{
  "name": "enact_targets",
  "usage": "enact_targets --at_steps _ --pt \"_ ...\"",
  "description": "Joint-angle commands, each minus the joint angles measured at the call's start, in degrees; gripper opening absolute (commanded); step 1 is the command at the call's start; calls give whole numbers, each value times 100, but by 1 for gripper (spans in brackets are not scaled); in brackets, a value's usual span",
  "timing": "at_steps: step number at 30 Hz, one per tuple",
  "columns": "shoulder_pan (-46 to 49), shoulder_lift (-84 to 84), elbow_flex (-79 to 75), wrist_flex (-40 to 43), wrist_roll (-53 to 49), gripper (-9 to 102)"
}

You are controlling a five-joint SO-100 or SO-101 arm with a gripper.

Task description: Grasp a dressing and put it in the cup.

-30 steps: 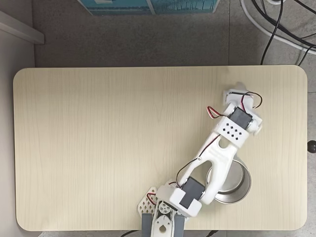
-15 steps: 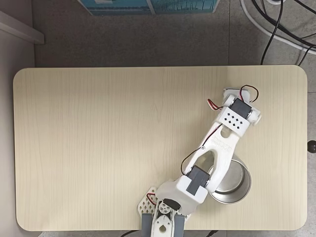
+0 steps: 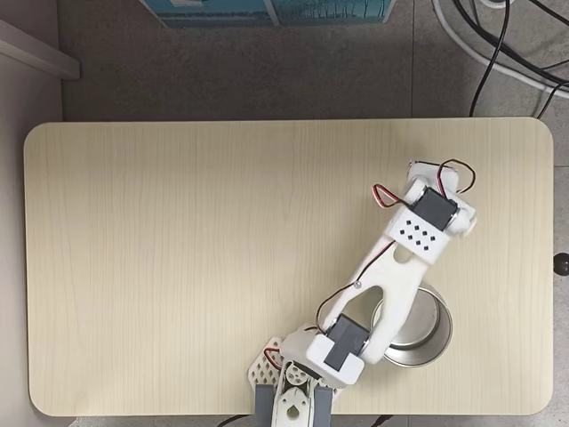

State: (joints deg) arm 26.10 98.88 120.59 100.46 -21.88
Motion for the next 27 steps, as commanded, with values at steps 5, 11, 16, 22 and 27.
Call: enact_targets --at_steps 5,11,16,22,27 --pt "360 -2689 -1169 422 -923 0" --pt "1151 -4236 -2681 422 -2083 0" --pt "1942 -4860 -3700 387 -3164 0" --pt "2593 -5335 -5010 -167 -3911 0" --pt "2795 -5915 -6126 -712 -4210 0"
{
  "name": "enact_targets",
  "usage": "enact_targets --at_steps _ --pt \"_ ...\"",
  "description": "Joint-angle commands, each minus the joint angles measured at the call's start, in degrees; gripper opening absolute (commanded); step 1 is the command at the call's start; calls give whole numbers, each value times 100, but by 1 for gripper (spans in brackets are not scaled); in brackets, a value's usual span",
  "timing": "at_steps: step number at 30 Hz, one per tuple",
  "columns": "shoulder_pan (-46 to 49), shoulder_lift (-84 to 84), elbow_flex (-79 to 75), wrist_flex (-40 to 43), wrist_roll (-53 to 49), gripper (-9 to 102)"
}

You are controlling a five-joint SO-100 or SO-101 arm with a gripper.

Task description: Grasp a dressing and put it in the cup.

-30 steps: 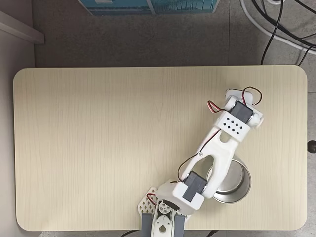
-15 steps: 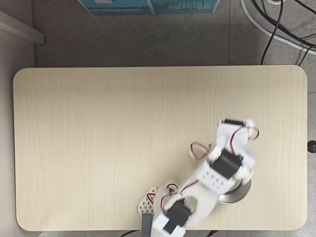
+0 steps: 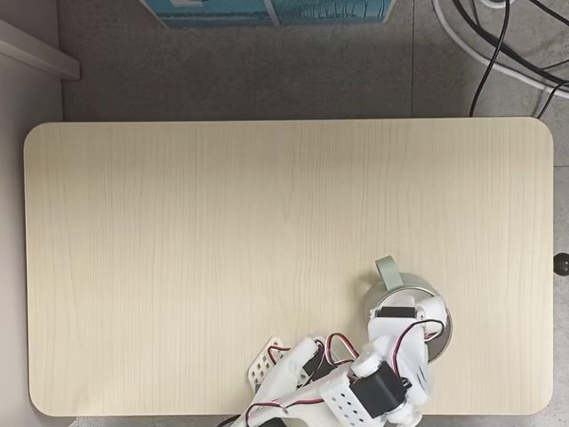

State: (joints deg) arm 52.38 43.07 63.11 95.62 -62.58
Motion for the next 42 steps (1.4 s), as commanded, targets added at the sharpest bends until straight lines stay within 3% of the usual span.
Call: enact_targets --at_steps 1,7,10,13,42 --pt "220 -404 -492 -290 -185 0" --pt "360 -264 -598 -492 -220 1" --pt "413 -352 -642 -545 -229 17" --pt "413 -448 -721 -554 -237 22" --pt "-62 -624 -1538 -879 -185 22"
